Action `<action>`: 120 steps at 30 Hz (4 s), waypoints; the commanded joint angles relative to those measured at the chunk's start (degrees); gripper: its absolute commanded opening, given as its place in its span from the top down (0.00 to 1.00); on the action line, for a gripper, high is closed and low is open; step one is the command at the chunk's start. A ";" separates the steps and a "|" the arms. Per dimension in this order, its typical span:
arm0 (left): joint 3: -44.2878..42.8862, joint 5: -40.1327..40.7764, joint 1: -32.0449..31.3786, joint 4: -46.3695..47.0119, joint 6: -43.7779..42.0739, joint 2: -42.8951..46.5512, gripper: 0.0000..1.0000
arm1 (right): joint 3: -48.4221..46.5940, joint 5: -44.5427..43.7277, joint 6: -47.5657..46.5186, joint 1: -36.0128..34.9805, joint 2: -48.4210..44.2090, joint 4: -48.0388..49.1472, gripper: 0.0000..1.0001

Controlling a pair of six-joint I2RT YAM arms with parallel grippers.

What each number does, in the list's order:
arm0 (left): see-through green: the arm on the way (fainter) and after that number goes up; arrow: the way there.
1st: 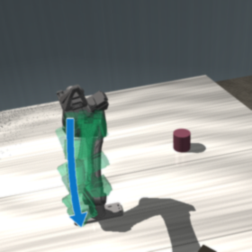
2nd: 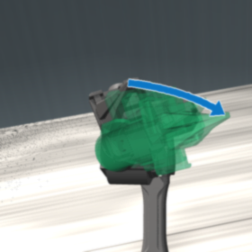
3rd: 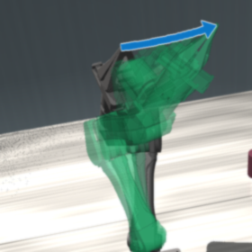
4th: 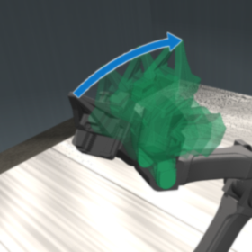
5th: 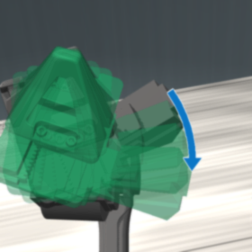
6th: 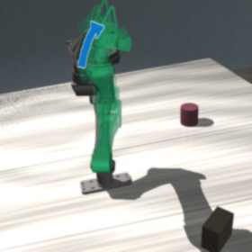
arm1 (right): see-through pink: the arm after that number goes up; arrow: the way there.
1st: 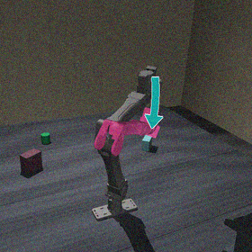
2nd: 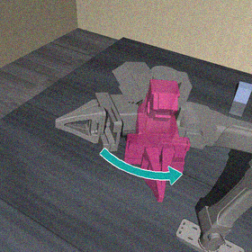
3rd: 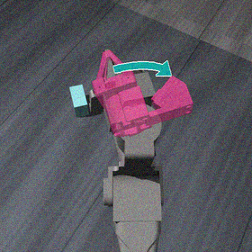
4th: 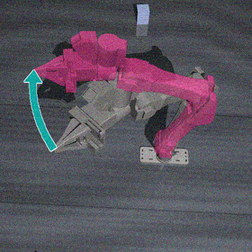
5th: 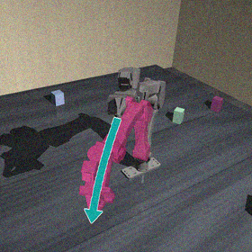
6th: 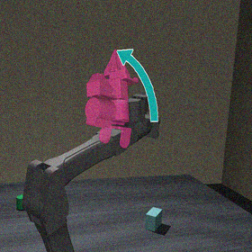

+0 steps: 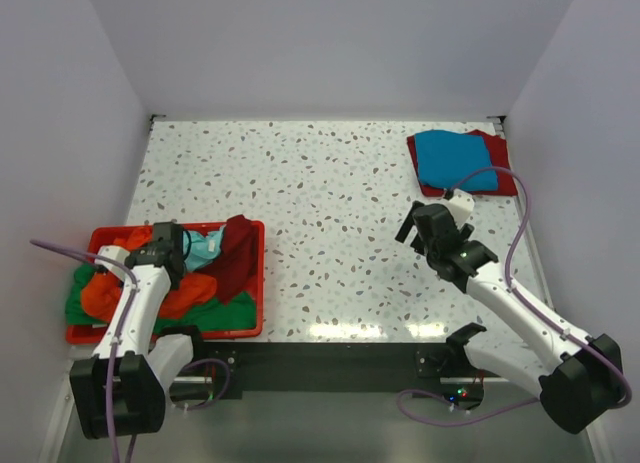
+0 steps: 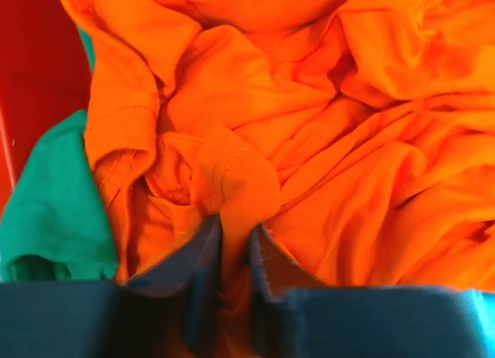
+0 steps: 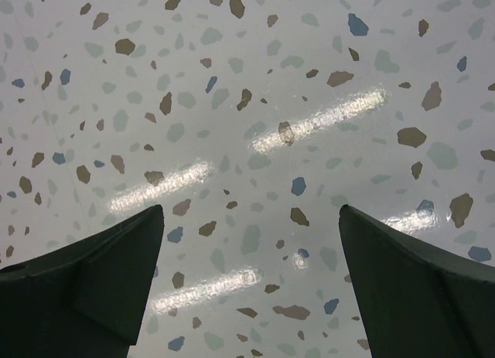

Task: Fold and stack the t-shirts
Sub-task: Grab the tshirt from the pile, then move the tshirt to the center of the board, then flatten the tshirt out

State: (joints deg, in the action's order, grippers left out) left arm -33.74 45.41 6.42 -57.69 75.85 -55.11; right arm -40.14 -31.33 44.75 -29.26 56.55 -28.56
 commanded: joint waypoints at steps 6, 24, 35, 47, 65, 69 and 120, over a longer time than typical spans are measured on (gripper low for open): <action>-10.46 2.23 0.44 -1.72 1.93 2.81 1.00 | -2.83 2.76 -1.51 0.43 4.08 3.16 0.01; -34.09 -46.73 0.35 49.33 -40.00 9.34 1.00 | -9.61 5.41 -4.15 0.43 9.54 4.04 0.01; -72.32 -64.19 -21.70 54.61 -39.22 -22.12 1.00 | -9.17 2.51 -4.06 0.34 4.80 1.23 0.01; -51.77 -64.94 -26.28 53.58 -35.24 -23.73 0.47 | -7.32 -1.89 -3.35 0.34 -3.47 -5.28 0.01; -22.42 -45.14 -31.90 39.67 -47.20 -21.52 0.21 | -3.72 9.88 -1.07 0.43 10.50 1.92 0.05; -23.74 -47.07 -32.69 41.95 -46.85 -24.51 0.22 | -4.59 10.33 -2.30 0.95 14.72 3.68 0.12; -46.51 -28.71 -46.49 33.52 -51.95 -56.95 0.74 | -4.24 30.62 -2.65 9.83 22.72 15.81 0.51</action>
State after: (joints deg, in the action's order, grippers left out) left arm -77.80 14.70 -39.68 -24.95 24.40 -112.81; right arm -44.23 -2.35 42.00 -19.79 79.26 -15.20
